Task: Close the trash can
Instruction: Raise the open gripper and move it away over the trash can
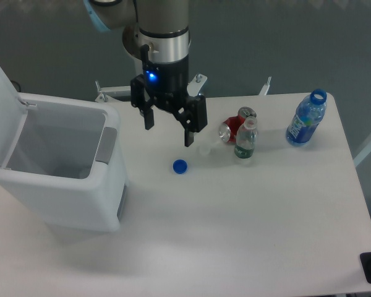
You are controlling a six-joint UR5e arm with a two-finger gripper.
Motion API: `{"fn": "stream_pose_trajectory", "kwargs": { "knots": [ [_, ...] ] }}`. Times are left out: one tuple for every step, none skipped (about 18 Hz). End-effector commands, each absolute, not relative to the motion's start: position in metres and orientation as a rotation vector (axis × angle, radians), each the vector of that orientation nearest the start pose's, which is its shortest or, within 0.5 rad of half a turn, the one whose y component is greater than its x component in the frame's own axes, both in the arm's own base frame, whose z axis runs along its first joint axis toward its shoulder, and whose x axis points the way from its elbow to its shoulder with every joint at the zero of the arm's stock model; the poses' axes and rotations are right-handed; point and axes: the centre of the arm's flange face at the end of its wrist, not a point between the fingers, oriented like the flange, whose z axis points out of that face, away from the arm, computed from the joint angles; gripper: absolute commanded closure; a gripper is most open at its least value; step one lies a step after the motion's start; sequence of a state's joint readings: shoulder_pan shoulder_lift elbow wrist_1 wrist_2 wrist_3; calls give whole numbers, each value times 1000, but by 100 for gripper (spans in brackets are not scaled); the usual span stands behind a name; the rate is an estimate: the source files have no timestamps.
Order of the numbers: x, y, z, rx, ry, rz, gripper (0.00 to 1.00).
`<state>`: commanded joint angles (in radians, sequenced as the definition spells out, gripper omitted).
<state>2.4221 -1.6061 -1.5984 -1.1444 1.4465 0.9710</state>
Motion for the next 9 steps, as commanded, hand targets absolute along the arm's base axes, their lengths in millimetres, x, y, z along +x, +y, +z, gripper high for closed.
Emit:
{"fn": "stream_pose_trajectory", "kwargs": {
  "knots": [
    [-309,461,505,-2801,193,300,0],
    [-310,460,505,-2802,191,303,0],
    [-311,460,505,-2800,185,304,0],
    [-312,459,506,-2796,179,310,0],
    [-312,459,507,-2798,171,315,0],
    [-311,459,508,-2798,173,318,0],
    [-309,457,506,-2800,169,314,0],
    [-307,455,506,-2801,156,313,0],
    [-304,452,511,-2796,117,313,0]
  ]
}}
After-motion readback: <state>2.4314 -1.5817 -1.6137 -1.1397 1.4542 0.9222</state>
